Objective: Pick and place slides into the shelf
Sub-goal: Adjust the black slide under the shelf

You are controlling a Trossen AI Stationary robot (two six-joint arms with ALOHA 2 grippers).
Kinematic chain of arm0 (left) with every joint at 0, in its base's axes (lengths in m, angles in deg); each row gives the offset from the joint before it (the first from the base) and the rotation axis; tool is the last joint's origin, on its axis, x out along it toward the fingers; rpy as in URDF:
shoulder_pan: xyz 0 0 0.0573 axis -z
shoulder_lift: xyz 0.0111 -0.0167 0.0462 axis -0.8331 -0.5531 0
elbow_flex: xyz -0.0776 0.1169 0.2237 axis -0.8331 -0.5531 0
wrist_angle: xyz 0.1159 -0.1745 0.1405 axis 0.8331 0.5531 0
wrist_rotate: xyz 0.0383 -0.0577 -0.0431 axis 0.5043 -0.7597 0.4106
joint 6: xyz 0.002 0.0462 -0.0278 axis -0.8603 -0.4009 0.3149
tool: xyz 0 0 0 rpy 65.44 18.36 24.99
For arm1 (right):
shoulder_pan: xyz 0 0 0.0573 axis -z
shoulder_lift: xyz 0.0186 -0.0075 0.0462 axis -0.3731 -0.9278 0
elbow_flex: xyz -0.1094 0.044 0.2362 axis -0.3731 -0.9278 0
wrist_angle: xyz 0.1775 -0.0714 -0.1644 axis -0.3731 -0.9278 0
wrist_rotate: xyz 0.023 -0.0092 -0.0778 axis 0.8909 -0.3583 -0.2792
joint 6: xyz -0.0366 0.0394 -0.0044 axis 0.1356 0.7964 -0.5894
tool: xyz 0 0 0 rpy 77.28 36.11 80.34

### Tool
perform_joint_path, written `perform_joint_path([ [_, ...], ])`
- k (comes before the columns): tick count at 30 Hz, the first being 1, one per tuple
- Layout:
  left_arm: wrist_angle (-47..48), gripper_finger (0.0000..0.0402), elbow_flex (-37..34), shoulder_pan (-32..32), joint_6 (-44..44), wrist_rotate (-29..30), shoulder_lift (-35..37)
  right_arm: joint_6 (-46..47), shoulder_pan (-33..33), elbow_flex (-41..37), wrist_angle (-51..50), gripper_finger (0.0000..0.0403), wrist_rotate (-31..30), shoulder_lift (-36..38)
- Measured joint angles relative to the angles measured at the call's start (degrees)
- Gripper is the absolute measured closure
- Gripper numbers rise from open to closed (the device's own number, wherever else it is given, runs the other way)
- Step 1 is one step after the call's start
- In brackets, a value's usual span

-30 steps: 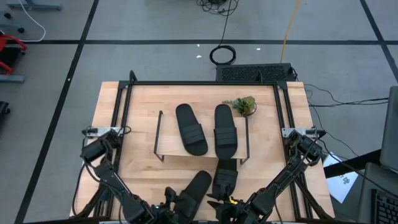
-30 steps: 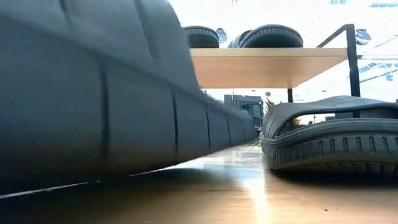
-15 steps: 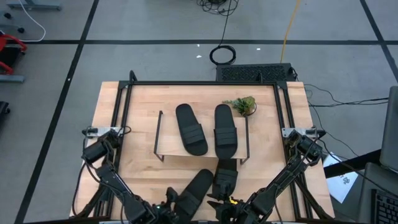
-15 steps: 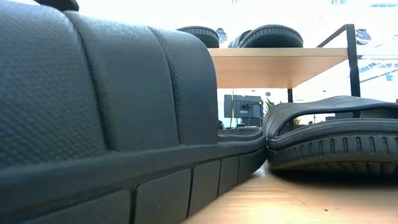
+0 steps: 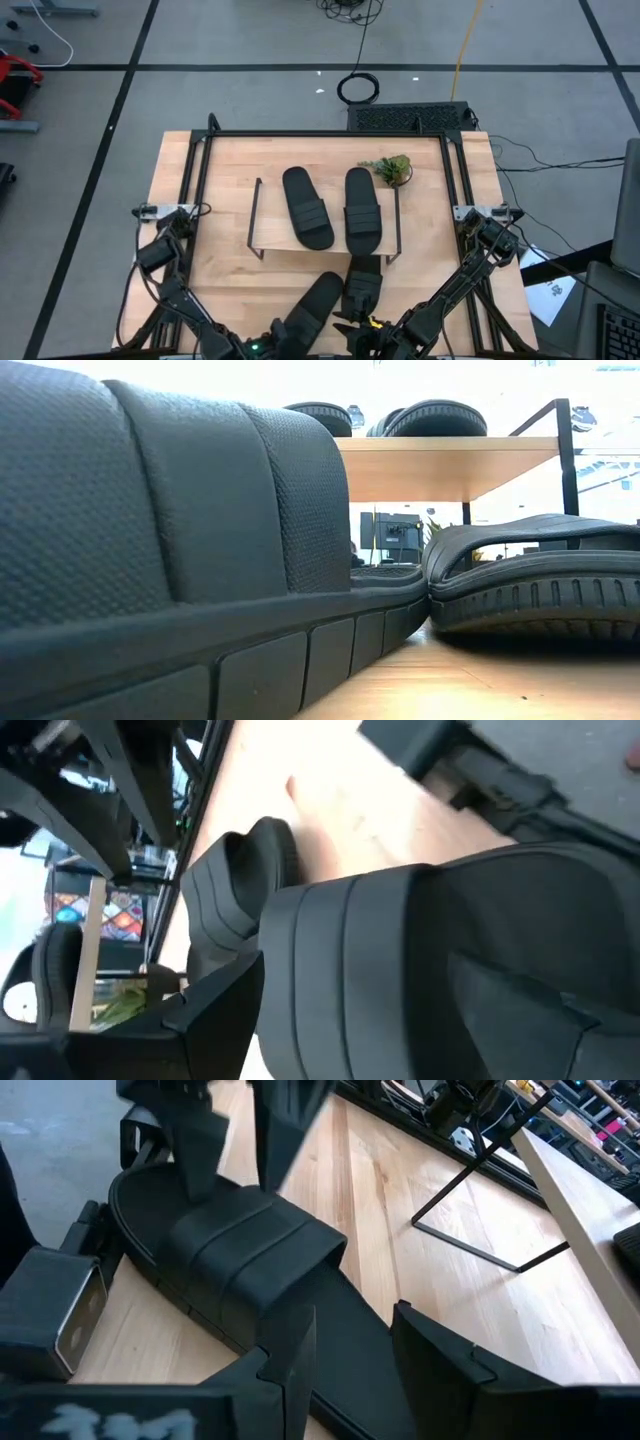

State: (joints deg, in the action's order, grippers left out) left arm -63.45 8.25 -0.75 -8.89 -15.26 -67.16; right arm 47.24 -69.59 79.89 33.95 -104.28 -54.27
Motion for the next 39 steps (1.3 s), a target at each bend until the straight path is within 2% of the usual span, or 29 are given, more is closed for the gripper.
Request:
perform_joint_path([
  [15,2.0,0.008,0.0,-5.7,-0.2,-3.2,-0.1,0.4,0.0,0.0,0.3,0.0277,0.0,0.0],
  [19,2.0,0.008,0.0,-7.7,0.1,-7.3,-0.1,1.3,0.0,0.0,0.3,0.0277,0.0,0.0],
  [21,2.1,0.0085,-0.1,-8.6,0.1,-11.3,0.0,1.3,0.0,0.0,0.3,0.0277,0.0,0.0],
  [23,1.3,0.011,-0.9,-9.0,0.2,-12.5,0.2,1.3,0.0,0.0,0.3,0.0277,0.0,0.0],
  [25,0.9,0.0158,-2.0,-9.0,1.7,-11.4,0.2,1.3,0.0,0.0,0.3,0.0277,0.0,0.0],
  [31,2.3,0.0365,-2.6,-8.8,3.2,-9.8,-0.1,1.5,-0.2,0.0,0.3,0.0277,0.1,0.0],
  [33,2.6,0.0386,-2.6,-8.5,3.0,-9.5,-0.1,1.5,-0.2,0.0,0.3,0.0277,0.1,0.0],
  [39,6.9,0.0397,-1.8,-7.0,7.7,-5.9,0.0,1.5,-0.3,0.0,0.3,0.0277,1.2,0.0],
])
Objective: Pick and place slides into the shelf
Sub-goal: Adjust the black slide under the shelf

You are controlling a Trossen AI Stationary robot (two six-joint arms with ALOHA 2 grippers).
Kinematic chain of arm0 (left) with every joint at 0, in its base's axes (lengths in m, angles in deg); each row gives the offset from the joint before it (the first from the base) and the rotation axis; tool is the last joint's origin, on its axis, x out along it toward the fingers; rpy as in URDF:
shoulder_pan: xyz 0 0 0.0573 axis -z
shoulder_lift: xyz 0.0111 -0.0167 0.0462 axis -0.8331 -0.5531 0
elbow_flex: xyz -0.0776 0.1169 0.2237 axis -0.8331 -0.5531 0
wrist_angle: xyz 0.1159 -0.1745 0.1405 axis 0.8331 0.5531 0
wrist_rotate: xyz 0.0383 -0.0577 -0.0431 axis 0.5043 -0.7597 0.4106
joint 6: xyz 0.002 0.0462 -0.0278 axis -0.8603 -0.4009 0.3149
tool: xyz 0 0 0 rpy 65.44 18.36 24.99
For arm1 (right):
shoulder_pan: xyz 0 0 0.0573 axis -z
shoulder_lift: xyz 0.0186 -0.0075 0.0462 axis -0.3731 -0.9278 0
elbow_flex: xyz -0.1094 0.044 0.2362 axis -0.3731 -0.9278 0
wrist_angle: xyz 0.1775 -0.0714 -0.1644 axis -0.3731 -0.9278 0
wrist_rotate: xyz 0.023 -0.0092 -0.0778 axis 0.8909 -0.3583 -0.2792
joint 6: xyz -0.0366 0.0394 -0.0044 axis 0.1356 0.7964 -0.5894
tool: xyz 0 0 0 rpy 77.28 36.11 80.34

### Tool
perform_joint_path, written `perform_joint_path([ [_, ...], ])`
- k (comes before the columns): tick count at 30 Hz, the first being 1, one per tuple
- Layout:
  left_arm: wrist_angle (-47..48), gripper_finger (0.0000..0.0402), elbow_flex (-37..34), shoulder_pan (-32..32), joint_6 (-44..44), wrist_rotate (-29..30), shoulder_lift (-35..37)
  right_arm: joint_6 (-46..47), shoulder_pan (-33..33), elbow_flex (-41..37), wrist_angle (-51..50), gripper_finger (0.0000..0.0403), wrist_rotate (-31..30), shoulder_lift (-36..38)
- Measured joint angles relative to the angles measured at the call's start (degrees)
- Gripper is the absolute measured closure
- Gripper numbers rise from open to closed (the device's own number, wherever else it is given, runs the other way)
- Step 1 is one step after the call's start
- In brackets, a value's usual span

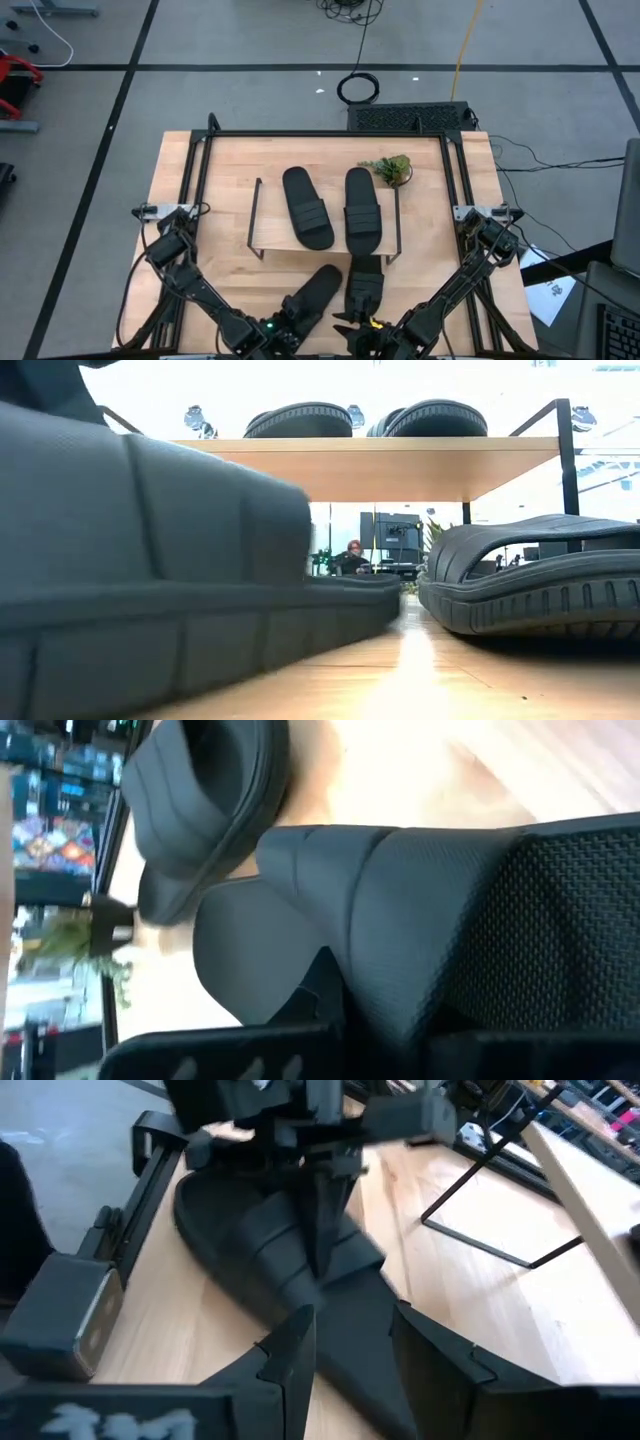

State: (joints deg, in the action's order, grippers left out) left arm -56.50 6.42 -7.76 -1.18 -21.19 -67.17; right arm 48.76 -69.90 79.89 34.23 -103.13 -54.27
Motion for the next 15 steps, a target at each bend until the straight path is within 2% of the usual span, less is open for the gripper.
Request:
perform_joint_path([
  [6,12.7,0.0398,4.3,1.1,14.7,4.0,0.1,0.0,-0.1,0.0,0.0,0.0277,0.2,0.0],
  [10,20.5,0.0399,7.0,1.3,25.3,3.2,0.2,0.0,-0.1,0.0,0.0,0.0277,0.1,0.0],
  [15,25.8,0.04,7.2,0.1,36.1,2.9,0.3,0.0,-0.1,0.0,0.0,0.0277,0.1,0.0],
])
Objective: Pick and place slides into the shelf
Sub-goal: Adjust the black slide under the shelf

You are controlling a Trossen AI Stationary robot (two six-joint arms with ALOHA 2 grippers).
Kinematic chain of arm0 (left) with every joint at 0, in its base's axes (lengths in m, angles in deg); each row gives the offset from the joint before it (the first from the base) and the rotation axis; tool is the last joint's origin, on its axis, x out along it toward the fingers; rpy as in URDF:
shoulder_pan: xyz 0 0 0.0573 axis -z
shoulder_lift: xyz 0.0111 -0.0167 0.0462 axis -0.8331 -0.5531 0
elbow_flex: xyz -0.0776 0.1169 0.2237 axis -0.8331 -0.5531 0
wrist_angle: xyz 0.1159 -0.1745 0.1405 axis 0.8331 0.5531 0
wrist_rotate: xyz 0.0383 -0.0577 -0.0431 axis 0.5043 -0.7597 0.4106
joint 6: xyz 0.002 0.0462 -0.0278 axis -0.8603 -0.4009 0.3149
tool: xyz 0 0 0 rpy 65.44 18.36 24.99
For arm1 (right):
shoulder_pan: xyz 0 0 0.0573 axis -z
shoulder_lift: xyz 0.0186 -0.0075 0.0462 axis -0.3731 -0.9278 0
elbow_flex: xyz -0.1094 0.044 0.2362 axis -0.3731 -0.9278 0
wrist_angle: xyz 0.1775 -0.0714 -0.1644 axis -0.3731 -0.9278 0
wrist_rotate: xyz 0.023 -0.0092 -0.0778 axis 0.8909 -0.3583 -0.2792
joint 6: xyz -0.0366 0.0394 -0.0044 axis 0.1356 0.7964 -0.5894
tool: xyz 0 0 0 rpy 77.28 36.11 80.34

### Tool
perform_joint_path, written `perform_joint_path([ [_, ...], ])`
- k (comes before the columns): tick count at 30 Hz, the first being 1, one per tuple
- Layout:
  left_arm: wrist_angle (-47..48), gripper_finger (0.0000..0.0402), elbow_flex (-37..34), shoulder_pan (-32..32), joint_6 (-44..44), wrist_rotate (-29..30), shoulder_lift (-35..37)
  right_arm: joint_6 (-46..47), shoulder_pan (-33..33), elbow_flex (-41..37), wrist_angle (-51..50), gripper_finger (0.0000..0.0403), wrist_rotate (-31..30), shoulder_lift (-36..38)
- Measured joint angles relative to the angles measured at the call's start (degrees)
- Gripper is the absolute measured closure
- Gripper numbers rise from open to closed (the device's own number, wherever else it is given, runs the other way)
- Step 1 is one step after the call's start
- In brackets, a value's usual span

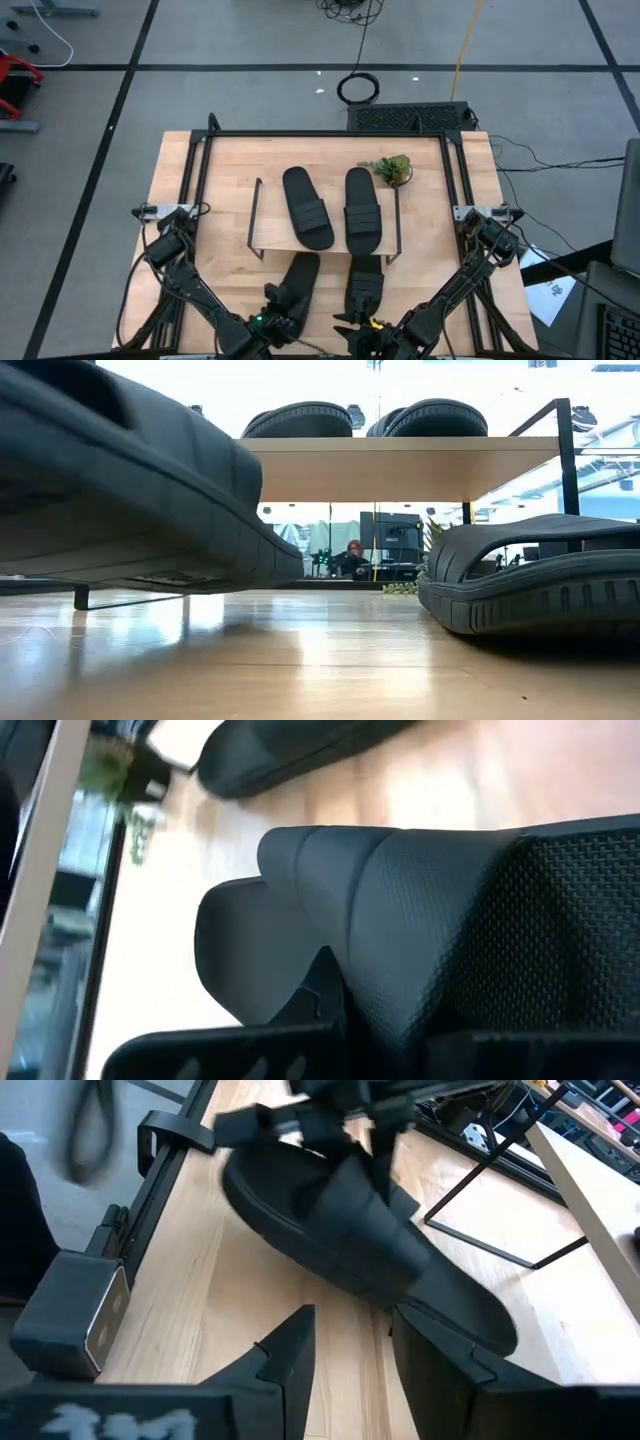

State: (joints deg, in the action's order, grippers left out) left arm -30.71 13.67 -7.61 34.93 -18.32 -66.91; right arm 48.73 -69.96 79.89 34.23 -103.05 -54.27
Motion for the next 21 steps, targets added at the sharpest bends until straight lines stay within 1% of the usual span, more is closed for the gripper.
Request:
perform_joint_path([
  [3,2.2,0.0401,0.0,-1.5,3.9,-0.9,0.0,0.0,0.0,0.0,0.0,0.0277,0.0,0.0],
  [9,3.6,0.0401,-1.8,-3.8,4.4,-0.8,0.0,0.0,0.0,0.0,0.0,0.0277,0.0,0.0],
  [16,10.5,0.0401,-3.6,-6.7,9.7,-0.9,0.0,0.0,0.0,0.0,-0.1,0.0277,0.0,0.0],
  [21,12.9,0.0401,-3.9,-7.8,8.3,-1.7,0.0,0.0,0.0,0.0,-0.1,0.0277,0.0,0.0],
])
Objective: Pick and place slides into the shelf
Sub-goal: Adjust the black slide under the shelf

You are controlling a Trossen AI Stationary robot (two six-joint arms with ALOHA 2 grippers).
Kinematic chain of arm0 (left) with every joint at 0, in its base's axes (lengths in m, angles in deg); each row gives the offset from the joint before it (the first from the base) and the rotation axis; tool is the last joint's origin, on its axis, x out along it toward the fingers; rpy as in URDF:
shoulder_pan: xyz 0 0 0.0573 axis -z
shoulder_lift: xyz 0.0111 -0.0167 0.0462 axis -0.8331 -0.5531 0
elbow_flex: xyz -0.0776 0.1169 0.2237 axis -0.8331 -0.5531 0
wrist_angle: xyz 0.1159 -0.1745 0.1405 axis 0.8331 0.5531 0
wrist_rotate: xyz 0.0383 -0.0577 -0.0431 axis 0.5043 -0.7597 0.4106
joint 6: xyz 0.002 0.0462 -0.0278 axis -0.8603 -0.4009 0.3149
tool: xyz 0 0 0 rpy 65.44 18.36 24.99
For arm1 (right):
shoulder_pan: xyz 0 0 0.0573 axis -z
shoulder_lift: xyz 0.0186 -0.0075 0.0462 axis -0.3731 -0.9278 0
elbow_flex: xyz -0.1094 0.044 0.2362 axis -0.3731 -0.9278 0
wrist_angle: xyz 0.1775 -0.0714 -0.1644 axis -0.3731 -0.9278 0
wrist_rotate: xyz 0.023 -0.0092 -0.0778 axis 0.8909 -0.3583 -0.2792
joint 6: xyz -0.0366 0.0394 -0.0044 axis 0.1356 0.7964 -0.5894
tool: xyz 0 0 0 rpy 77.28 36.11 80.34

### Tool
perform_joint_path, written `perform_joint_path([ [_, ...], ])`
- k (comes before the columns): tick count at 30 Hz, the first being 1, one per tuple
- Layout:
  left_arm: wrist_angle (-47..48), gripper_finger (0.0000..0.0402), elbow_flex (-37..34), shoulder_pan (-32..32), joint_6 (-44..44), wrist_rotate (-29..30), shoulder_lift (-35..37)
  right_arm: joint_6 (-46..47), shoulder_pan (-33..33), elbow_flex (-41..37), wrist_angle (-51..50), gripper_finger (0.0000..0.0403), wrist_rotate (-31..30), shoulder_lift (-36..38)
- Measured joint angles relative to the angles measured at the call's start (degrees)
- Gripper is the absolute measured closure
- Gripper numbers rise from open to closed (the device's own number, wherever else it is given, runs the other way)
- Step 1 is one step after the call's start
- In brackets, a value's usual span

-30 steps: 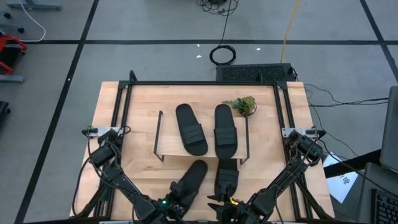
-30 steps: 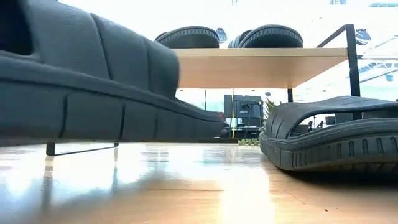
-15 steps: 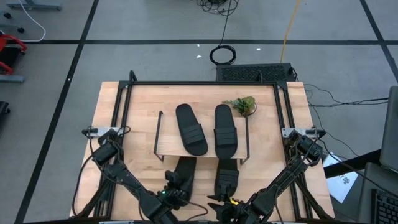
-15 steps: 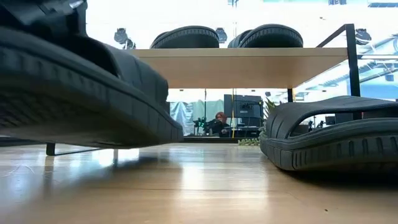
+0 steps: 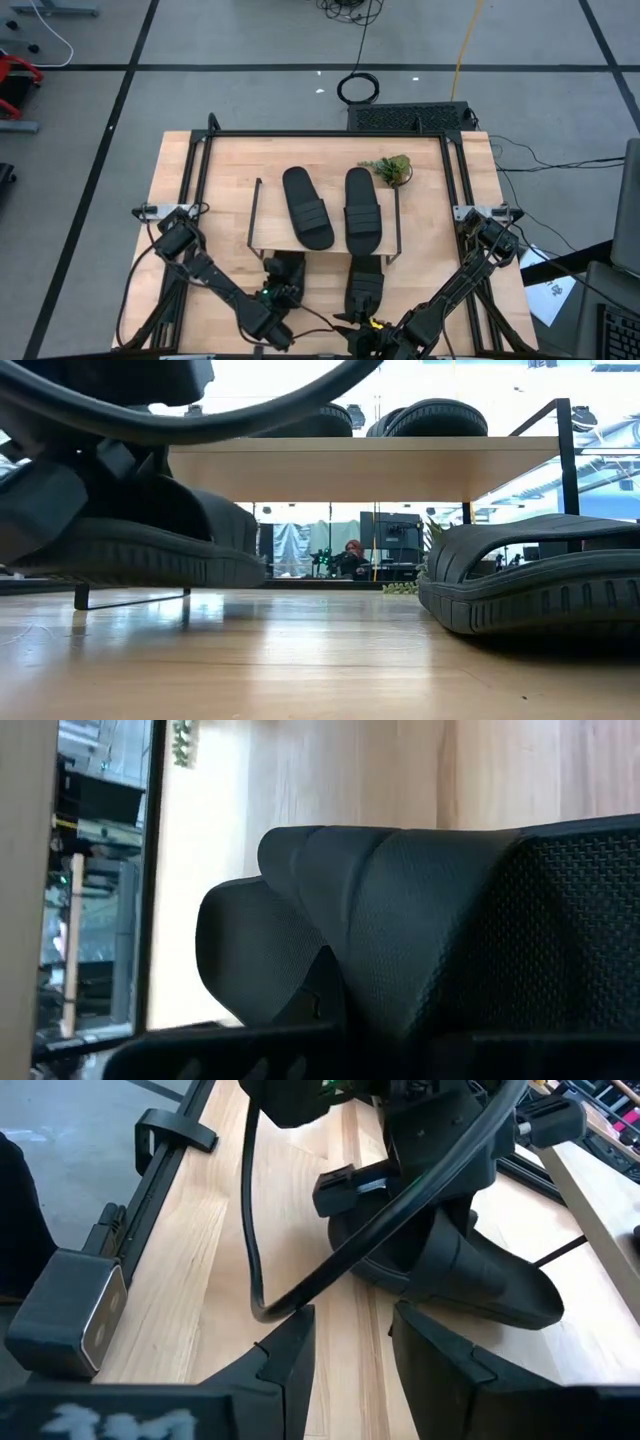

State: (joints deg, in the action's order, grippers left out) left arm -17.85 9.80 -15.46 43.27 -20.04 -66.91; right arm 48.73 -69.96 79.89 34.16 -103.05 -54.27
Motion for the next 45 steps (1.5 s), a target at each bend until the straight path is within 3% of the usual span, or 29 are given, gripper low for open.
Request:
perform_joint_path([
  [8,-0.1,0.0401,0.0,-1.8,-5.7,0.1,0.0,0.0,0.0,0.0,0.0,0.0277,0.0,0.0],
  [26,-0.7,0.0401,-0.1,-5.7,-6.8,-2.2,0.0,0.7,0.0,0.0,0.2,0.0277,0.1,0.0],
  [41,-5.5,0.0401,-6.1,-7.4,-5.7,-0.7,0.1,0.6,0.0,0.0,0.2,0.0277,0.1,0.0],
  [45,-6.0,0.0386,-6.1,-7.4,-5.4,-2.4,0.1,0.5,0.0,0.0,0.2,0.0277,0.1,0.0],
])
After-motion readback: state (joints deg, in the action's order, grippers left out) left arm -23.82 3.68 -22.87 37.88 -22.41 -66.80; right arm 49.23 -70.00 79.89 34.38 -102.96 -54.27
